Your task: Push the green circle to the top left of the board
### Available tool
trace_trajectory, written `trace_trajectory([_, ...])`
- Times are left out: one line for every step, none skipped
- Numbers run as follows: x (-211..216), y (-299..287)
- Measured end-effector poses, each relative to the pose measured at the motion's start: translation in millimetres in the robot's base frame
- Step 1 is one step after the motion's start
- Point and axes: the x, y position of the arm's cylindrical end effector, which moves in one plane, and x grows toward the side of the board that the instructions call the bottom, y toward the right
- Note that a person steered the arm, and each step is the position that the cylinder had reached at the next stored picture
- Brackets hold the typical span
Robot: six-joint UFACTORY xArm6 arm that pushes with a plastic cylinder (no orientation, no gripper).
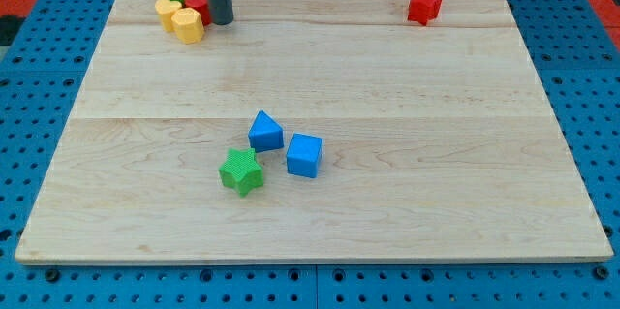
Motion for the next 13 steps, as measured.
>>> trace_trajectory([0,-17])
trace_trajectory([0,-39])
trace_trajectory([0,-48])
trace_trajectory([1,-32])
trace_trajectory([1,35])
trace_trajectory([-44,89])
trace_trajectory([-72,91])
trace_trajectory([-72,71])
trace_trajectory([-72,49])
trace_trajectory([-72,26])
trace_trajectory([-73,-11])
trace_trajectory([-72,-50])
trace_trajectory([-73,-102])
